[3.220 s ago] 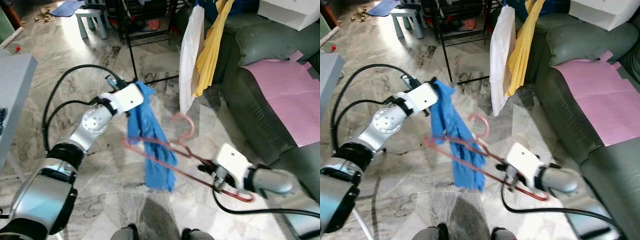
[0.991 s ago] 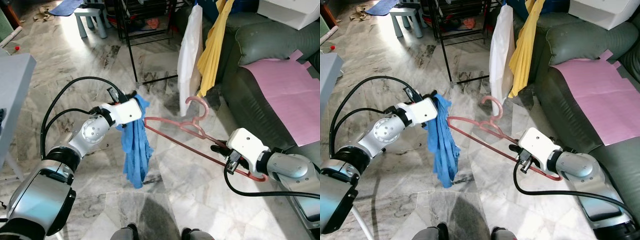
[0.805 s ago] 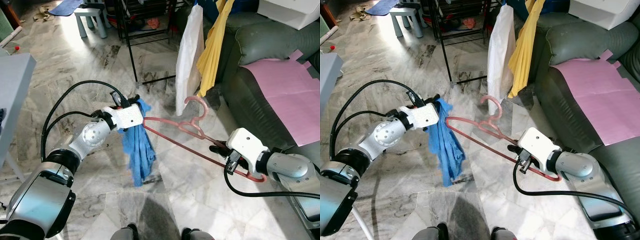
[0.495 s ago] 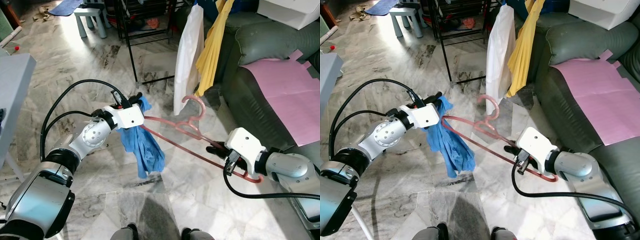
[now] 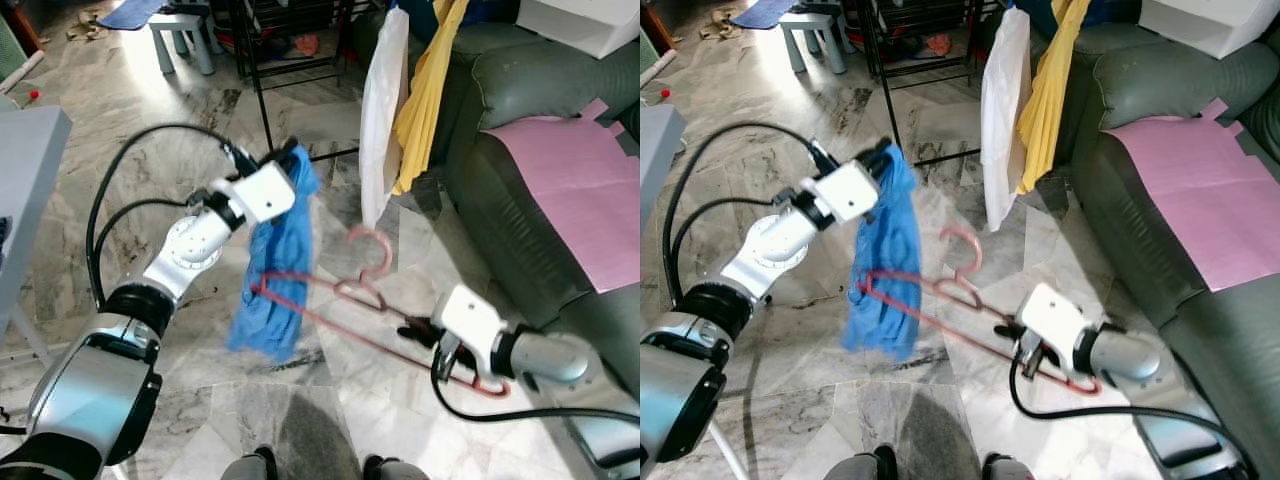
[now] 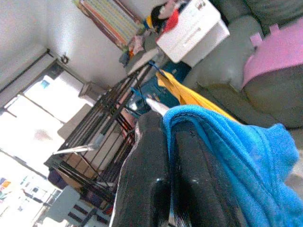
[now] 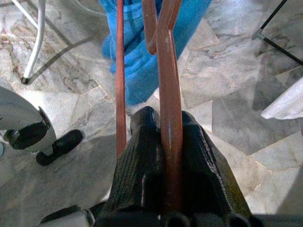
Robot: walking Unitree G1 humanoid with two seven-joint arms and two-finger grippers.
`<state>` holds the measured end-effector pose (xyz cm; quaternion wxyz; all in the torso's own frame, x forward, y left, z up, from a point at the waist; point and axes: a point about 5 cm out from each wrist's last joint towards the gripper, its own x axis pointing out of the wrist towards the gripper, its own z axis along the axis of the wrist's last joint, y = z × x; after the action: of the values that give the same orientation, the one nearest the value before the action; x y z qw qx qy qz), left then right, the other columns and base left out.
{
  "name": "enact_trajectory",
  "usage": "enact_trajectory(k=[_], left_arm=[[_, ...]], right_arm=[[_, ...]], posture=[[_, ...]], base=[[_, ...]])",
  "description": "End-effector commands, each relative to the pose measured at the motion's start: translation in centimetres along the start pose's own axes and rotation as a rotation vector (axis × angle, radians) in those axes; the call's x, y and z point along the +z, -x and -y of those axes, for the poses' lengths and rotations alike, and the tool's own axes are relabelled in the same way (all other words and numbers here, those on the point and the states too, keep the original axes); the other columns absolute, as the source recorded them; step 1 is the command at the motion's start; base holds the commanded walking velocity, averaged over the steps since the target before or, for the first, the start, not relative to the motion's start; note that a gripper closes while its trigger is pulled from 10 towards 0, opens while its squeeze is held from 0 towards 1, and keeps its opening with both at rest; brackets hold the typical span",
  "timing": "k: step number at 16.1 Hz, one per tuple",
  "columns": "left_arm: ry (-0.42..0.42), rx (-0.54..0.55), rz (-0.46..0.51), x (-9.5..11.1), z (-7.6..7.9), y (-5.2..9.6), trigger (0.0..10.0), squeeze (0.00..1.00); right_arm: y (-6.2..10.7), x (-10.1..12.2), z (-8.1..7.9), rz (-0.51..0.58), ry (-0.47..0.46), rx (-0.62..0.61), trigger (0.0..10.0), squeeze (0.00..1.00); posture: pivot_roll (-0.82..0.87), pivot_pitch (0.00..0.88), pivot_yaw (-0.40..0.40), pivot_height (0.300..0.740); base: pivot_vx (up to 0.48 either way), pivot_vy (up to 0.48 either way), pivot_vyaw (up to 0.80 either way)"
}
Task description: Hang hanger
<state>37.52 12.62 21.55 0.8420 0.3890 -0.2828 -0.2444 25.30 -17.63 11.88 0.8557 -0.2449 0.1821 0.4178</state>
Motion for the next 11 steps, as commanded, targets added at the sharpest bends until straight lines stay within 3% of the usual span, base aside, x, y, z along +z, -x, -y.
enact_trajectory(k=[1,4,8,11], left_arm=[[0.002,0.018,0.02,0.4,-0.8,-0.2,10.0,0.0],[0.011,-0.004,-0.013,-0.2,-0.7,0.4,10.0,0.0],[0.012,-0.022,-0.046,-0.7,-0.5,0.7,10.0,0.0],[0.035,-0.013,0.014,0.3,-0.8,0.2,10.0,0.0]], right_arm=[[-0.1,-0.1,-0.3,0.0,0.017,0.012,10.0,0.0],[-0.1,-0.2,1.1,-0.007,0.032,-0.088,10.0,0.0],[0.6,1.3,3.7,0.054,0.072,-0.241,10.0,0.0],[0.2,0.5,4.1,0.032,0.058,-0.271,10.0,0.0]], posture=[[-0.13,0.171,0.054,0.74],[-0.13,0.168,0.059,0.74],[-0.14,0.166,0.057,0.74],[-0.13,0.164,0.052,0.74]], base=[[0.0,0.0,0.0],[0.0,0.0,0.0],[0.0,0.0,0.0],[0.0,0.0,0.0]])
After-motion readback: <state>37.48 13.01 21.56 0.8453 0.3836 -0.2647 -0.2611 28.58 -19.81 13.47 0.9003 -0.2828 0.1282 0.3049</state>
